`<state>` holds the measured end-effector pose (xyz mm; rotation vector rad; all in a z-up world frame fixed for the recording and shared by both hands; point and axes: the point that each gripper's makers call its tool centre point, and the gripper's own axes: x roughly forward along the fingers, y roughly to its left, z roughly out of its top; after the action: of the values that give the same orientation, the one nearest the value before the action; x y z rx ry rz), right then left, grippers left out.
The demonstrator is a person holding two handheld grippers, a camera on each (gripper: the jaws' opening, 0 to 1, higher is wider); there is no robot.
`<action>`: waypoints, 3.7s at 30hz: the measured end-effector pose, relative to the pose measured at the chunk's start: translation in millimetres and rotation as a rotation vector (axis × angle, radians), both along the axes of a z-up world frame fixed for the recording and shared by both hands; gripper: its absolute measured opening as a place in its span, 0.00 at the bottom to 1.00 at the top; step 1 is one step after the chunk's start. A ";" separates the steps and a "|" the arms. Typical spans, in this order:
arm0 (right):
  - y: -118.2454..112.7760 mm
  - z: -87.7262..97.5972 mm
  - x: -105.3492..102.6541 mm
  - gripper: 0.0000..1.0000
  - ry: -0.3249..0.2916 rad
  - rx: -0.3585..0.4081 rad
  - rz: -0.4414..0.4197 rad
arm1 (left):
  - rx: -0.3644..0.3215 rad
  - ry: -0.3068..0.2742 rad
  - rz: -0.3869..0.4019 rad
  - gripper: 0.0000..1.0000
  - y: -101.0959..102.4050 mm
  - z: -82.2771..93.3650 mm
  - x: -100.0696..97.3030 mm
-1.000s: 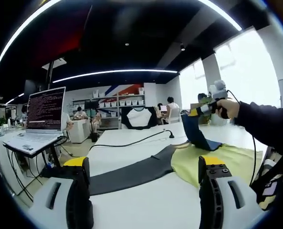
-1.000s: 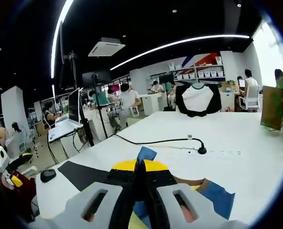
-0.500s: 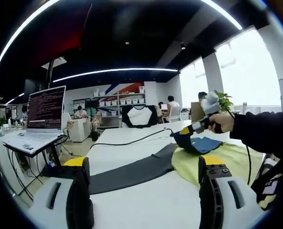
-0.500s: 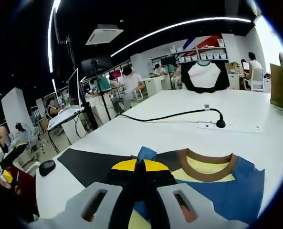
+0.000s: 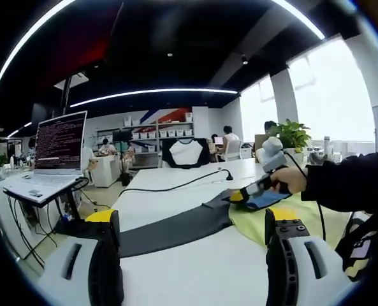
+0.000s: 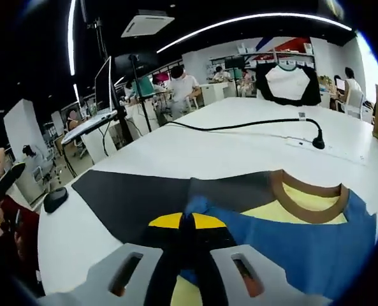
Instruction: Fold the garment on the visible template until the final outline fits inside the template.
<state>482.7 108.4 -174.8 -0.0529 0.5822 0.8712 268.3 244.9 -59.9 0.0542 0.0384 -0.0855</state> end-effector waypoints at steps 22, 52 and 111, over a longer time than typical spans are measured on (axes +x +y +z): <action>37.8 15.0 -24.3 0.01 -0.019 0.040 0.121 | -0.003 0.020 -0.001 1.00 2.2 -5.2 1.4; -138.1 147.9 -38.9 0.18 -0.471 -0.004 -0.025 | -0.003 -0.053 0.028 1.00 9.0 7.5 0.2; -454.8 140.6 -151.0 1.00 -0.714 -0.059 -0.703 | -0.036 0.118 0.415 0.95 120.8 -76.9 115.7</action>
<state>331.7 -346.4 -34.2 -0.1906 -0.0644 0.1130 384.0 365.7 -136.7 0.0039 0.1646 0.3258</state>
